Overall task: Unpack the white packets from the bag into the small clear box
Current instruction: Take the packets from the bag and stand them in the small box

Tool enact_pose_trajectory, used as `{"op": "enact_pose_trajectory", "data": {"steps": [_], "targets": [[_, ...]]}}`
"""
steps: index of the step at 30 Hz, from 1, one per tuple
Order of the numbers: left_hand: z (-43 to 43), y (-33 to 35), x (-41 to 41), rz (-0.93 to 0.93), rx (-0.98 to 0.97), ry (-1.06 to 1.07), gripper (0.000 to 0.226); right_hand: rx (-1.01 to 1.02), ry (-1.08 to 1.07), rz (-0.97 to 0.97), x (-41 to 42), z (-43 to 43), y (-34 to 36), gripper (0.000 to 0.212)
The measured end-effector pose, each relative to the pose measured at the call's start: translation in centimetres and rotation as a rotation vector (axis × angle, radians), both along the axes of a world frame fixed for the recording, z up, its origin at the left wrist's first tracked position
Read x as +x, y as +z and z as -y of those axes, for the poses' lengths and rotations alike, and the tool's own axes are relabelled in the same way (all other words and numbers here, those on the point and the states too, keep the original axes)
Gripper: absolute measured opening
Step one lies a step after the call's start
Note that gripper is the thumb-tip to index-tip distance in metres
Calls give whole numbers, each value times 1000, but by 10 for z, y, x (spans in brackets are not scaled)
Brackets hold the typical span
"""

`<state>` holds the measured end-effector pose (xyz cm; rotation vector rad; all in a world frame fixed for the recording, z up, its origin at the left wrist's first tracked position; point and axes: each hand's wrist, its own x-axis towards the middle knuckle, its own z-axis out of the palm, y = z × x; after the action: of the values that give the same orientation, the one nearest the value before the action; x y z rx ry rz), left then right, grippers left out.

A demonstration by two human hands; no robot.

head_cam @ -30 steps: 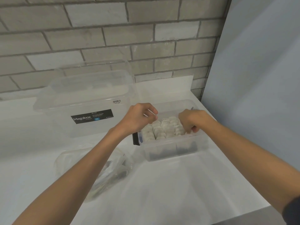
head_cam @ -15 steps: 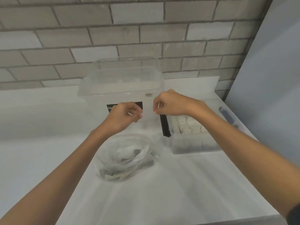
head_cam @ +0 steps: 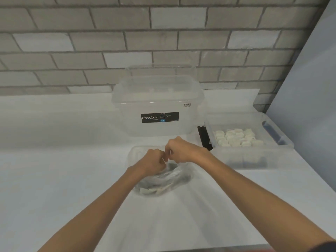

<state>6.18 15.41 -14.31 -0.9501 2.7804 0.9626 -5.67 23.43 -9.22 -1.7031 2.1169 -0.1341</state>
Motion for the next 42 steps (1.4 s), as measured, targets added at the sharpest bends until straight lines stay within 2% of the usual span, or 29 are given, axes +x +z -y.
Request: {"op": "enact_pose_trajectory", "data": {"steps": [3,9,16,18,26,28,32,35,38,42], "targets": [[-11,-14,-9,-64,40,58,18,-36,-40,39,0,-4,-6,23],[-21,-28,-18,-30,-159,26,27,-157,-168,144,-6,-14,-14,22],[-21,-25,-15,-71,-83,57,12,-308,-272,289,-8,-24,-15,22],[-19,-19,-12,-79,-35,73,16,-343,-307,335,-9,-25,-15,21],[-6,15,22,-342,12,239,21,-494,-489,504,-7,-36,-12,20],[-4,25,29,-461,101,326,17,-515,-520,552,0,-38,-10,20],[-5,35,39,-670,447,429,23,-515,-561,722,15,-35,-8,16],[-6,34,43,-789,615,481,21,-478,-557,836,24,-32,-8,22],[-6,33,46,-865,768,540,21,-482,-562,964,30,-33,-9,21],[-6,33,51,-882,888,554,16,-561,-612,997,31,-32,-7,6]]}}
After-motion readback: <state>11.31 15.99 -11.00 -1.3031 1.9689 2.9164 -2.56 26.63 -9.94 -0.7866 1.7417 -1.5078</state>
